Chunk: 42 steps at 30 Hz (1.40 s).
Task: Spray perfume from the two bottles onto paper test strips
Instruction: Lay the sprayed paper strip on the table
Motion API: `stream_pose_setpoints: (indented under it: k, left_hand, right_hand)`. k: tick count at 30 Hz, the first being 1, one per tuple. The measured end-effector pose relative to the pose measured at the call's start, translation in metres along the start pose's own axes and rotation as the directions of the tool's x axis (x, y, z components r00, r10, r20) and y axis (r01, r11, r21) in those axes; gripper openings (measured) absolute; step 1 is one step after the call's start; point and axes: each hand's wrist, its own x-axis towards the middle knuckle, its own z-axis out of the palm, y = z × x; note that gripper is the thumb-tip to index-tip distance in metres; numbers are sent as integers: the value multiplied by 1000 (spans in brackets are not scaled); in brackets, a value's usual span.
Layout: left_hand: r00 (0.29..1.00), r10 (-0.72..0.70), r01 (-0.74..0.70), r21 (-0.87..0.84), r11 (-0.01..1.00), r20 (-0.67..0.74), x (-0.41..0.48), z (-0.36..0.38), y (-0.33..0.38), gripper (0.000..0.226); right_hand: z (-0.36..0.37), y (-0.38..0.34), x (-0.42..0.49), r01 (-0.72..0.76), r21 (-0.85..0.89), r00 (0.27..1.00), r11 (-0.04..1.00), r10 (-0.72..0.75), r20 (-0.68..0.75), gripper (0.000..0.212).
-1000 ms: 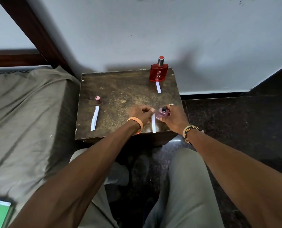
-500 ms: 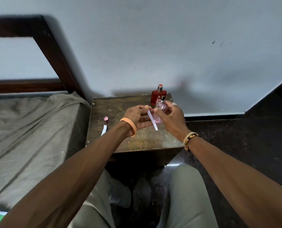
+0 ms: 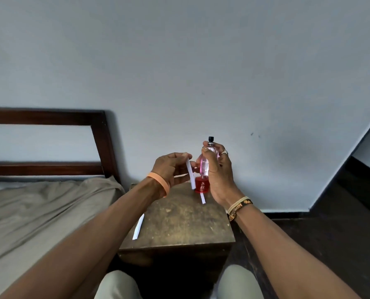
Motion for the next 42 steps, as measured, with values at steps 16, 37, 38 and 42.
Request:
stream_pose_setpoints:
  k: [16,37,38,42]
  left_hand:
    - [975,172,-172,10,985,-143,-48,23,46,13]
    - [984,125,-128,-13,992,-124,-44,23,41,7]
    - [986,113,-115,-9,993,-121,-42,22,41,6]
    - [987,102,-100,25,995,-126,-35,19,41,5]
  right_hand:
    - [-5,-74,-51,-207,404,922,891,39,386,54]
    - [-14,-65,-57,-202,243,917,949,96,387,46]
    - [-12,-63,-57,-161,158,930,974,96,354,47]
    - [-5,-47,-56,189,-410,962,892,-85,259,54]
